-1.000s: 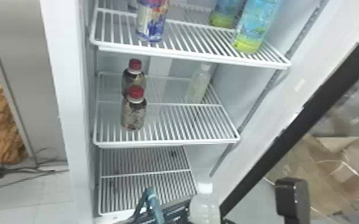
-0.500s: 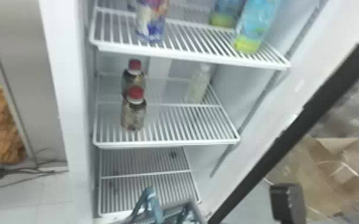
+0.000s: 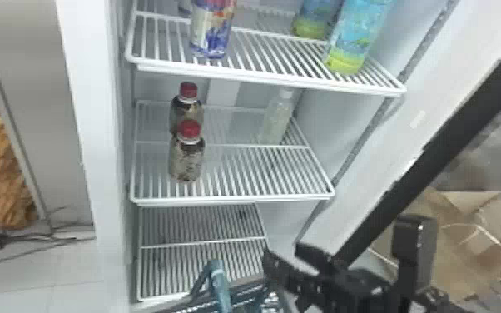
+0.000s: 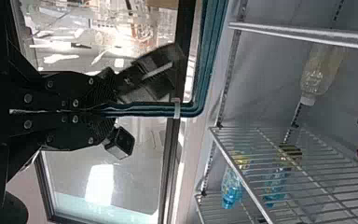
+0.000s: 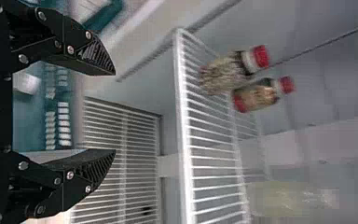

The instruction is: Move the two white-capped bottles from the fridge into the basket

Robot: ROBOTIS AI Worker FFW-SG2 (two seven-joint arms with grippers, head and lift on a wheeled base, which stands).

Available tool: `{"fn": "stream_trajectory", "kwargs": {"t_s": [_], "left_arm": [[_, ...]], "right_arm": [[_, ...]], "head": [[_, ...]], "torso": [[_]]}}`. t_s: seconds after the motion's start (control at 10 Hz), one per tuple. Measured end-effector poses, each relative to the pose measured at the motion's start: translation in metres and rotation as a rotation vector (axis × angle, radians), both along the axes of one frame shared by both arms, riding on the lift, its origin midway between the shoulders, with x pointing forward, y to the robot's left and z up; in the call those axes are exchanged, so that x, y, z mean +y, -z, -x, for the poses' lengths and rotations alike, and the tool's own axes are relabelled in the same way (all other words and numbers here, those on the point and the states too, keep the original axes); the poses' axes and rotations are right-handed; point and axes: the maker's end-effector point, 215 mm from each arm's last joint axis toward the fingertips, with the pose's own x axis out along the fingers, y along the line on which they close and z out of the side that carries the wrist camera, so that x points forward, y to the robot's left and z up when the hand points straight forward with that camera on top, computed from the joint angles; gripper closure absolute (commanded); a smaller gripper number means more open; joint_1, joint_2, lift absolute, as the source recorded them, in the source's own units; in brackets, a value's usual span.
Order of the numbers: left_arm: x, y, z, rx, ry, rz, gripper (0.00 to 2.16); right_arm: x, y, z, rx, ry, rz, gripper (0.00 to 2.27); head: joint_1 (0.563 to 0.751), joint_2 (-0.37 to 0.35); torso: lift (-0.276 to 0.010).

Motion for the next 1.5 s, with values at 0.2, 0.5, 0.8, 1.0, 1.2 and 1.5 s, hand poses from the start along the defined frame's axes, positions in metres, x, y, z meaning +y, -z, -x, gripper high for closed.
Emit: {"fn": "stream_trajectory", "kwargs": {"t_s": [0.2,0.5,0.8,1.0,1.2,1.5], "left_arm": [[0.000,0.000,0.000,0.001,-0.002,0.000,1.12],[0.001,0.001,0.000,0.003,-0.004,0.000,1.12],[0.001,0.001,0.000,0.005,-0.005,0.001,1.12],[0.001,0.001,0.001,0.006,-0.005,0.002,1.12],[0.000,0.001,0.002,0.007,-0.001,0.002,1.12],[0.000,0.001,0.003,0.008,0.002,0.002,1.12]], "right_arm": [[-0.009,-0.025,-0.032,-0.138,0.019,0.002,0.51],[-0.027,-0.053,-0.072,-0.310,0.056,0.018,0.51],[-0.057,-0.084,-0.115,-0.547,0.127,0.051,0.51],[-0.071,-0.084,-0.136,-0.632,0.159,0.052,0.51],[-0.075,-0.067,-0.154,-0.625,0.166,0.050,0.51],[-0.079,-0.053,-0.181,-0.631,0.171,0.061,0.51]], "head": [[0.695,-0.350],[0.695,-0.350],[0.695,-0.350],[0.695,-0.350],[0.695,-0.350],[0.695,-0.350]], "torso": [[-0.260],[-0.260],[-0.260],[-0.260],[-0.260],[-0.260]]}}
